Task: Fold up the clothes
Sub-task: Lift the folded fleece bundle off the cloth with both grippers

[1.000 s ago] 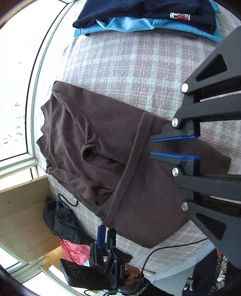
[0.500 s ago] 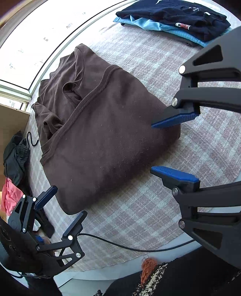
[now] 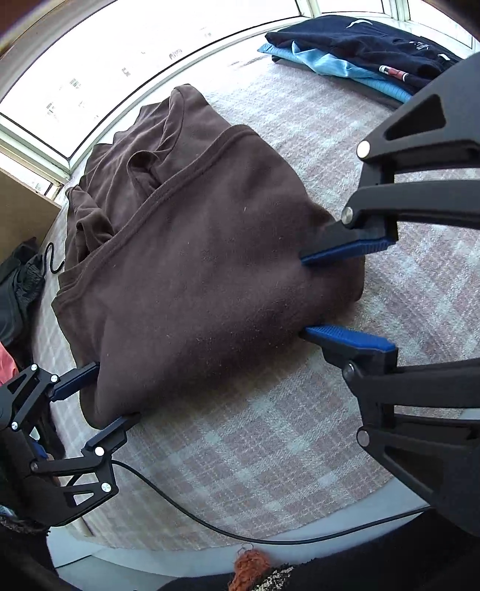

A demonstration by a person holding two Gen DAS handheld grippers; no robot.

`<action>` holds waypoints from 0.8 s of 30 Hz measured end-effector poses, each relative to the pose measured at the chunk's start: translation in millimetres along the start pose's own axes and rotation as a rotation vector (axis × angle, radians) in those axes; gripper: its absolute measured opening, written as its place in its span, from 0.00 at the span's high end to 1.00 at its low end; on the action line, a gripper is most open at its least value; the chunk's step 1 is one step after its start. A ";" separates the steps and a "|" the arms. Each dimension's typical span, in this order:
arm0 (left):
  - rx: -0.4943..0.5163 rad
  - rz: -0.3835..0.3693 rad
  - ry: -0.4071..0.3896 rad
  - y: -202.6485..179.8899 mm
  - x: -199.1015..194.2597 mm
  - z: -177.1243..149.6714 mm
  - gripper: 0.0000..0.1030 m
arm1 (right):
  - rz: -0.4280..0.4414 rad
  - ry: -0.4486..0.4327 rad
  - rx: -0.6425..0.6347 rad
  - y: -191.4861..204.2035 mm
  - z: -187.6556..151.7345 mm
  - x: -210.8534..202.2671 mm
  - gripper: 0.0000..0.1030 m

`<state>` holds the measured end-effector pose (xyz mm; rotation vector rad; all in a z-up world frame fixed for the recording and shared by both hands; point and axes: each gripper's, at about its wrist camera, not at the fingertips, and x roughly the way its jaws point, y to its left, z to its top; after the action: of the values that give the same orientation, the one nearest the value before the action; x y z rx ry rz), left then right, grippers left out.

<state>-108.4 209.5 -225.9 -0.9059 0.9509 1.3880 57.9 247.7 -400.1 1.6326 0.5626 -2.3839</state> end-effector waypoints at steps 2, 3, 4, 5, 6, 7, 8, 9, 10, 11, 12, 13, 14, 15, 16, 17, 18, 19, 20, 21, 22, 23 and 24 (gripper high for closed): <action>-0.009 -0.003 -0.004 1.1 -4.2 0.7 0.57 | 0.010 0.005 0.006 -3.0 5.2 -7.6 0.75; -0.016 -0.004 -0.007 1.7 -7.7 1.5 0.64 | 0.013 0.001 0.012 -6.7 8.5 -14.2 0.77; -0.029 -0.004 -0.020 3.1 -14.5 3.3 0.68 | 0.011 -0.009 0.016 -11.2 12.4 -23.1 0.77; -0.043 -0.004 -0.032 4.6 -21.3 5.1 0.70 | 0.007 -0.020 0.019 -15.8 16.4 -32.5 0.78; -0.055 -0.002 -0.044 6.2 -28.5 7.1 0.72 | -0.002 -0.035 0.019 -19.7 20.8 -43.9 0.79; -0.066 0.006 -0.060 8.9 -37.9 9.6 0.74 | -0.013 -0.051 0.017 -23.4 25.4 -55.7 0.79; -0.078 0.015 -0.080 13.2 -48.6 12.5 0.75 | -0.018 -0.062 0.017 -32.9 32.2 -65.5 0.80; -0.092 0.019 -0.098 19.3 -59.3 16.3 0.76 | -0.021 -0.071 0.018 -44.0 39.6 -74.6 0.80; -0.104 0.026 -0.119 28.3 -69.9 21.7 0.76 | -0.024 -0.081 0.019 -55.1 47.1 -83.8 0.80; -0.116 0.027 -0.142 36.3 -80.3 27.0 0.76 | -0.032 -0.088 0.015 -64.6 55.0 -92.9 0.81; -0.127 0.031 -0.165 44.4 -90.7 32.3 0.77 | -0.045 -0.093 0.004 -75.6 64.1 -98.7 0.81; -0.131 0.044 -0.190 53.6 -101.1 38.2 0.77 | -0.060 -0.098 -0.009 -87.0 73.6 -103.5 0.82; -0.134 0.057 -0.211 65.4 -110.7 44.6 0.77 | -0.070 -0.098 -0.019 -100.8 84.1 -104.9 0.82; -0.139 0.069 -0.226 77.0 -118.0 52.8 0.77 | -0.079 -0.095 -0.028 -115.4 94.9 -105.2 0.82; -0.144 0.082 -0.241 89.8 -123.6 61.3 0.78 | -0.083 -0.086 -0.031 -131.8 105.8 -101.3 0.83; -0.147 0.087 -0.250 104.0 -127.2 70.2 0.78 | -0.086 -0.076 -0.033 -148.8 116.8 -96.3 0.83; -0.149 0.096 -0.259 118.3 -130.2 79.6 0.78 | -0.089 -0.066 -0.034 -165.8 127.7 -91.3 0.83; -0.143 0.113 -0.266 132.8 -129.9 90.8 0.78 | -0.094 -0.055 -0.035 -181.6 136.8 -84.5 0.83; -0.140 0.117 -0.264 148.3 -126.1 101.1 0.78 | -0.099 -0.045 -0.036 -196.2 145.2 -75.2 0.84; -0.137 0.121 -0.261 164.0 -122.1 111.6 0.79 | -0.102 -0.035 -0.037 -210.5 153.5 -65.4 0.84; -0.138 0.124 -0.254 180.3 -116.7 122.5 0.79 | -0.106 -0.025 -0.037 -224.8 161.9 -55.6 0.84; -0.144 0.130 -0.247 196.5 -109.5 130.8 0.79 | -0.105 -0.013 -0.038 -238.1 169.3 -44.2 0.84; -0.150 0.136 -0.240 212.6 -102.3 139.0 0.79 | -0.103 -0.004 -0.037 -250.9 175.8 -31.2 0.84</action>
<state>-316.0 300.0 -72.0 -0.7745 0.7447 1.6608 -172.9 400.9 -265.6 1.6208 0.7024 -2.4316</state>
